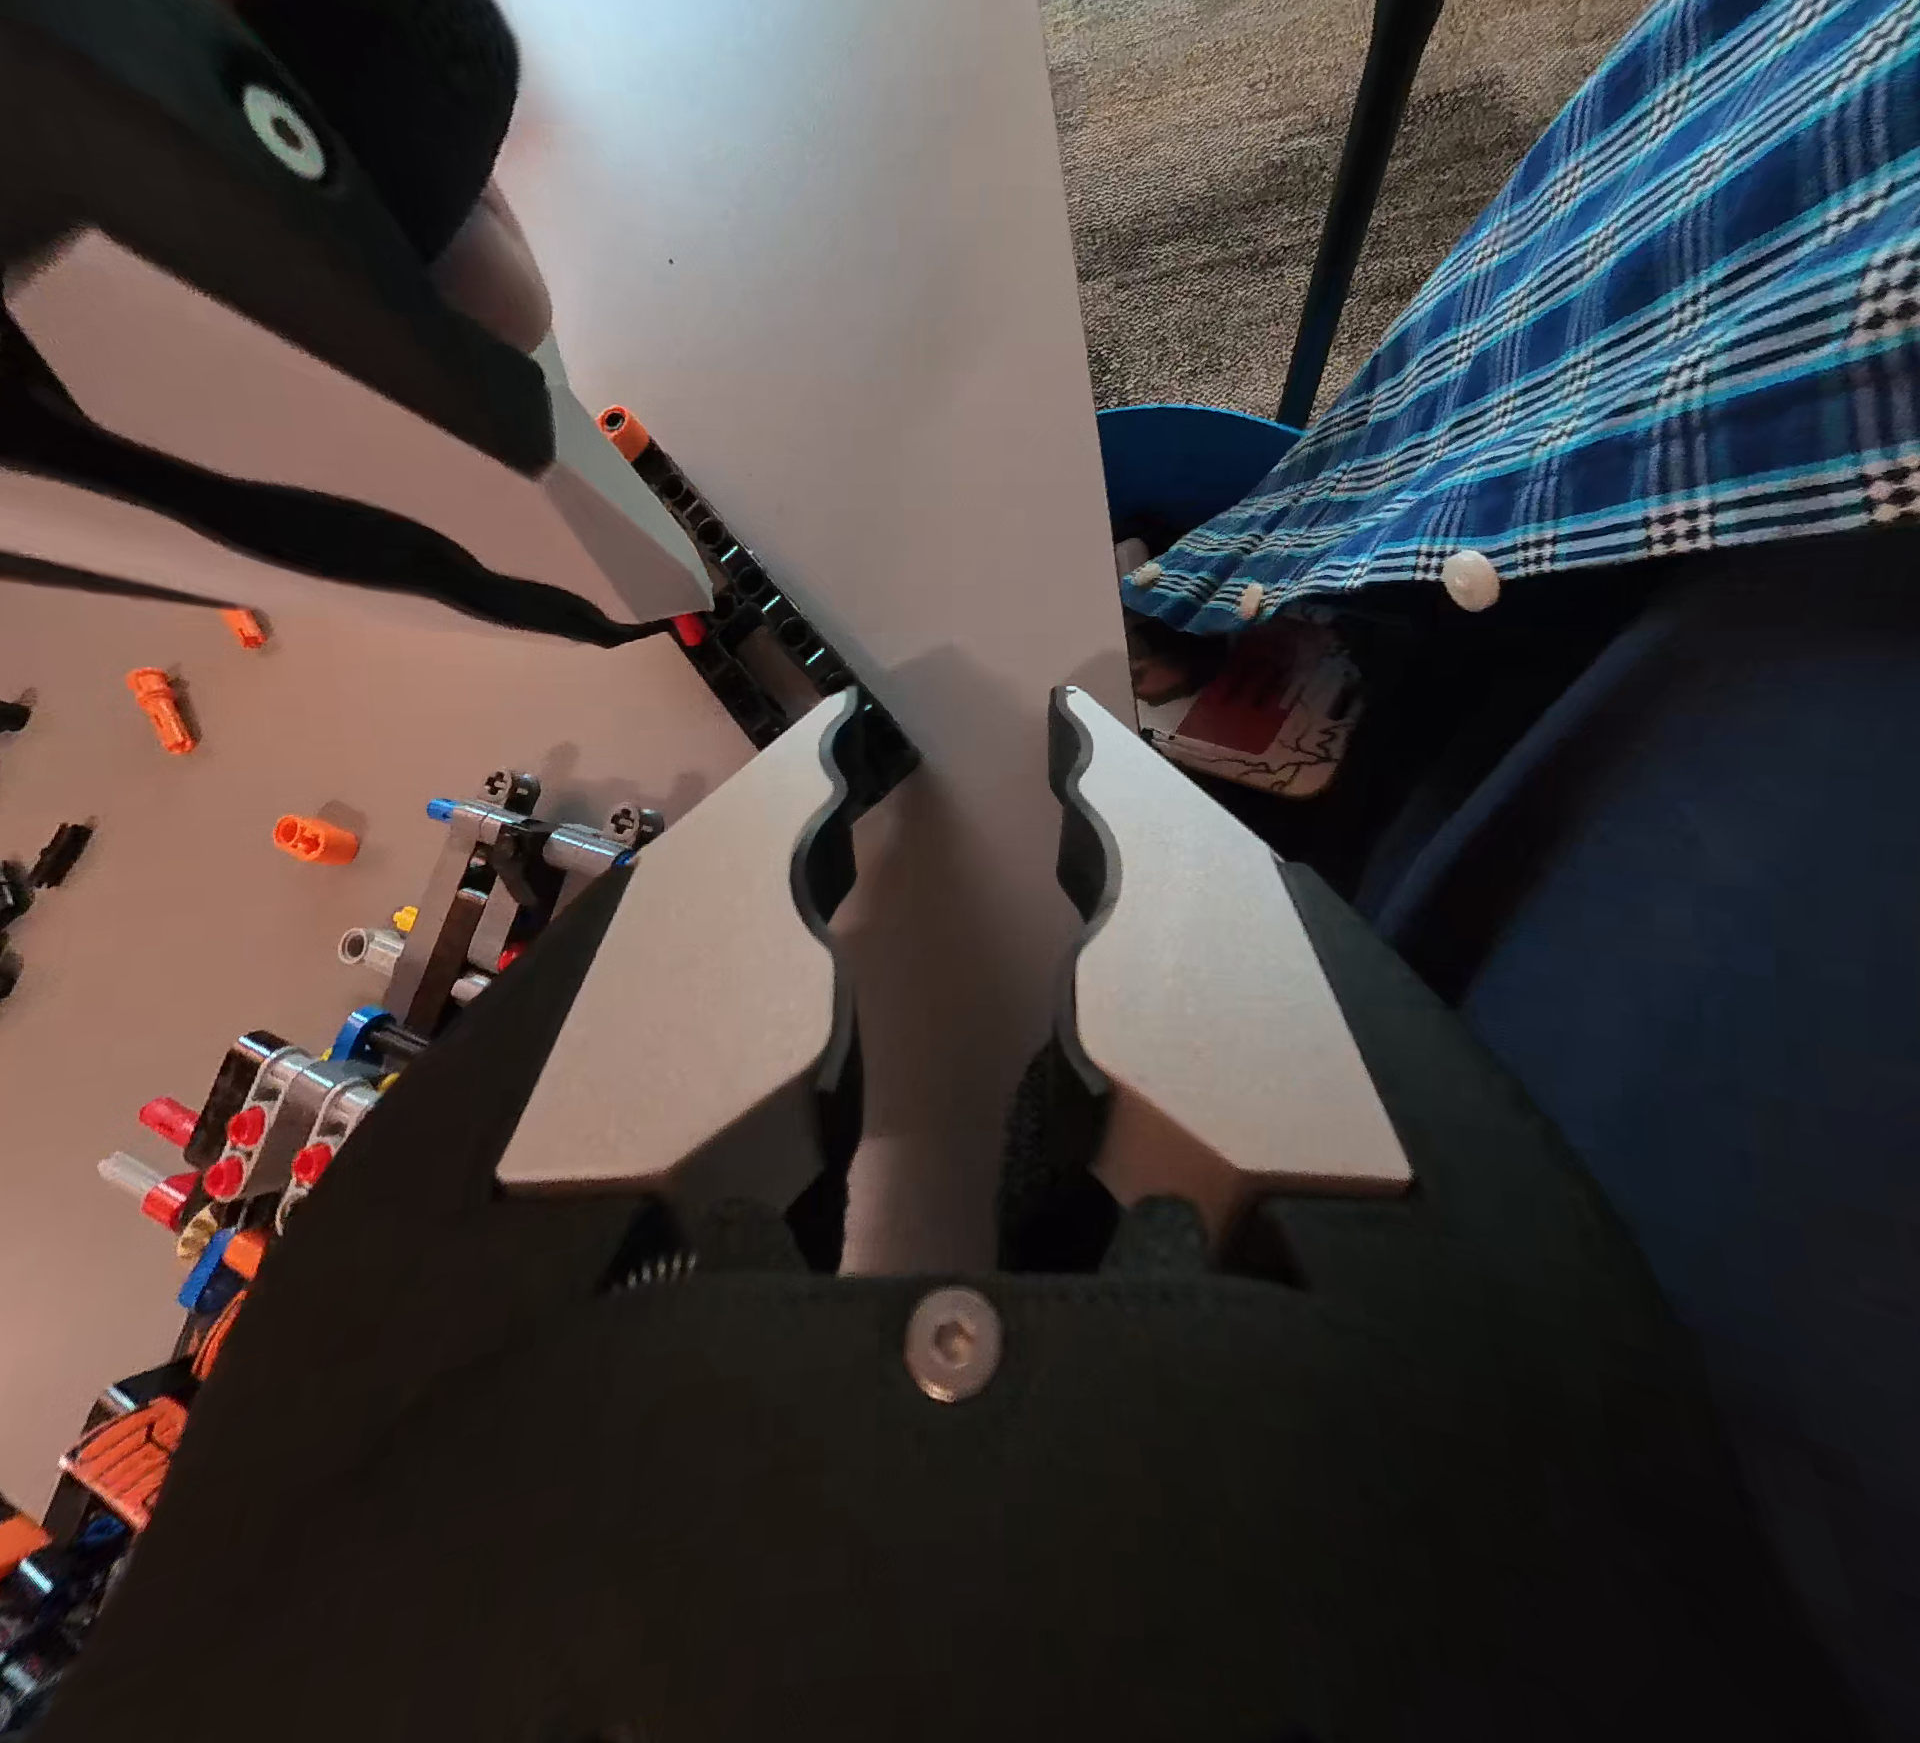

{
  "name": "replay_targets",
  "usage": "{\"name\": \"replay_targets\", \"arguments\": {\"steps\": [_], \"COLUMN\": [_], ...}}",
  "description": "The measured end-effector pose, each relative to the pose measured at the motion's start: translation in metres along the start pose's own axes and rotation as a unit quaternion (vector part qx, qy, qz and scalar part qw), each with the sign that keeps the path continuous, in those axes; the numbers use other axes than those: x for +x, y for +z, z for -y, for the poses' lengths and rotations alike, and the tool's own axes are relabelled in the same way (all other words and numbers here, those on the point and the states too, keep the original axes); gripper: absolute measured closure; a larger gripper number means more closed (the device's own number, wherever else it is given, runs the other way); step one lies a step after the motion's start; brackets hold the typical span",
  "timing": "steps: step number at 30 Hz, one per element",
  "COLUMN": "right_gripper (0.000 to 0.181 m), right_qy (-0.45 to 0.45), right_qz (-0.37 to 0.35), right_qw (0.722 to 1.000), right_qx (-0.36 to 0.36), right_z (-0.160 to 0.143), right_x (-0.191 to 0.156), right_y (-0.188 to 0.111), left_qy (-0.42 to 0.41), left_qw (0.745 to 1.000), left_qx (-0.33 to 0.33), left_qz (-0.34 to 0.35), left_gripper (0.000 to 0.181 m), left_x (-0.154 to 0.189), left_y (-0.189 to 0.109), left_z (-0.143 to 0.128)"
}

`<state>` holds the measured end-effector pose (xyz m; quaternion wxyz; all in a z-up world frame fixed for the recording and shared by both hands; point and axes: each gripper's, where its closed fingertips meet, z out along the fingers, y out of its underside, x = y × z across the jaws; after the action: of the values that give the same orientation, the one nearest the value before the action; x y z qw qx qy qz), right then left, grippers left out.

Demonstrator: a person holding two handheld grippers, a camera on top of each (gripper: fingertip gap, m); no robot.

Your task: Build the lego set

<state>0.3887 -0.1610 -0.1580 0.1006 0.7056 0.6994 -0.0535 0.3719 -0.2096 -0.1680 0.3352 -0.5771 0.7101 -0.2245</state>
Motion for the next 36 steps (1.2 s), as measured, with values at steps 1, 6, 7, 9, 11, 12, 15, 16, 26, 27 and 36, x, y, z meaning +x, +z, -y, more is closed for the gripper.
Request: {"name": "replay_targets", "arguments": {"steps": [1, 6, 7, 9, 11, 12, 15, 16, 26, 27, 36], "right_gripper": [0.180, 0.180, 0.180, 0.181, 0.181, 0.181, 0.181, 0.181, 0.181, 0.181, 0.181], "right_qy": [-0.002, -0.021, -0.025, -0.028, -0.021, -0.016, -0.001, 0.005, 0.080, 0.087, 0.131], "right_qz": [-0.001, -0.004, 0.000, 0.012, 0.027, 0.034, 0.041, 0.042, 0.027, 0.025, 0.023], "right_qw": [1.000, 0.996, 0.995, 0.993, 0.991, 0.991, 0.989, 0.988, 0.980, 0.979, 0.962], "right_qx": [-0.012, -0.087, -0.101, -0.117, -0.127, -0.131, -0.144, -0.147, -0.179, -0.183, -0.241], "right_z": [-0.0005, -0.0036, -0.0040, -0.0035, -0.0037, -0.0038, -0.0041, -0.0038, -0.0036, -0.0037, -0.0022], "right_x": [0.0001, 0.0001, -0.0003, -0.0007, -0.0015, -0.0018, -0.0028, -0.0031, -0.0043, -0.0044, -0.0036], "right_y": [0.0001, 0.0003, 0.0001, -0.0001, -0.0001, -0.0001, 0.0000, 0.0001, 0.0003, 0.0003, 0.0003], "left_qy": [0.002, 0.011, 0.012, 0.020, 0.024, 0.025, 0.040, 0.041, 0.052, 0.051, 0.055], "left_qw": [1.000, 1.000, 1.000, 1.000, 1.000, 1.000, 0.999, 0.999, 0.998, 0.998, 0.998], "left_qx": [0.000, -0.001, -0.001, 0.000, 0.000, 0.001, 0.004, 0.004, 0.008, 0.008, 0.009], "left_qz": [-0.001, -0.004, -0.004, 0.002, 0.007, 0.009, 0.029, 0.034, 0.042, 0.041, 0.042], "left_gripper": [0.147, 0.150, 0.152, 0.156, 0.159, 0.159, 0.166, 0.168, 0.172, 0.172, 0.171], "left_x": [0.0006, 0.0007, 0.0006, -0.0005, -0.0016, -0.0018, -0.0055, -0.0064, -0.0064, -0.0062, -0.0051], "left_y": [-0.0003, -0.0005, -0.0003, 0.0000, -0.0008, -0.0010, -0.0016, -0.0018, -0.0023, -0.0024, -0.0022], "left_z": [0.0006, 0.0021, 0.0025, 0.0032, 0.0035, 0.0038, 0.0036, 0.0038, 0.0052, 0.0055, 0.0073]}}
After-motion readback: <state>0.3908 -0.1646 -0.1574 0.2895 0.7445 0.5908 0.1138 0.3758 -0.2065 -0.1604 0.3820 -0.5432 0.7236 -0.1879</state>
